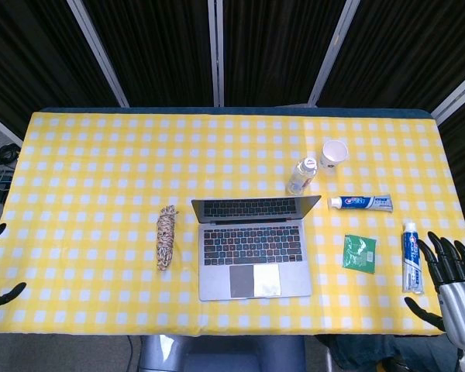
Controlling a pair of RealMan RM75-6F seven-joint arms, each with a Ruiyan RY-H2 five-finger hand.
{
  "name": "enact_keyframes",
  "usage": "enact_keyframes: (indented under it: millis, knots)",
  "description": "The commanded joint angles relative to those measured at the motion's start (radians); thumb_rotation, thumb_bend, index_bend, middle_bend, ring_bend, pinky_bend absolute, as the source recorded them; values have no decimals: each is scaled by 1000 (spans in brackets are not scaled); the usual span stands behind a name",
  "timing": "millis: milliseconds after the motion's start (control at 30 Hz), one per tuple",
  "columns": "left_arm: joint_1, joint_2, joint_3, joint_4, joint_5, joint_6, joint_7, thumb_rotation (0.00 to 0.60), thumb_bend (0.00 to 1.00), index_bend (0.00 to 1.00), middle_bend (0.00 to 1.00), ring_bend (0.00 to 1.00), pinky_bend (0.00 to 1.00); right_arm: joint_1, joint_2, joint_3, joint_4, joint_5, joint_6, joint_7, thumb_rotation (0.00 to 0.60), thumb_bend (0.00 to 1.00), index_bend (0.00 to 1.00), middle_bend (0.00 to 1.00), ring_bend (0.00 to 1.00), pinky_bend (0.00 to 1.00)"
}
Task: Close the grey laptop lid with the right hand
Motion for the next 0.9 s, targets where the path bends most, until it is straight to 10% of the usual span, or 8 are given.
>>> enact_keyframes:
  millis: [33, 400, 667, 900]
  knots:
    - [0, 1, 0, 0, -1, -1, 0, 600, 0, 0, 0, 0, 0, 1, 0, -1, 0, 0, -3, 0, 600, 0, 0, 0, 0, 0]
    - [-5, -3, -5, 1, -15, -13, 8, 600, 0, 0, 0, 0, 0, 52, 1, 25, -6, 20, -63, 35, 600, 45, 0, 0, 0, 0]
    - [-24, -16, -28, -4, -68, -48, 38, 600, 0, 0, 0, 0, 0, 345, 49, 197, 46, 32, -297, 312, 600, 886, 39, 0, 0, 0]
    - [-48, -25, -36, -6, -112, -102, 58, 600, 0, 0, 0, 0, 0, 554, 55, 264, 57, 95, -542, 475, 600, 1000, 81, 1, 0, 0]
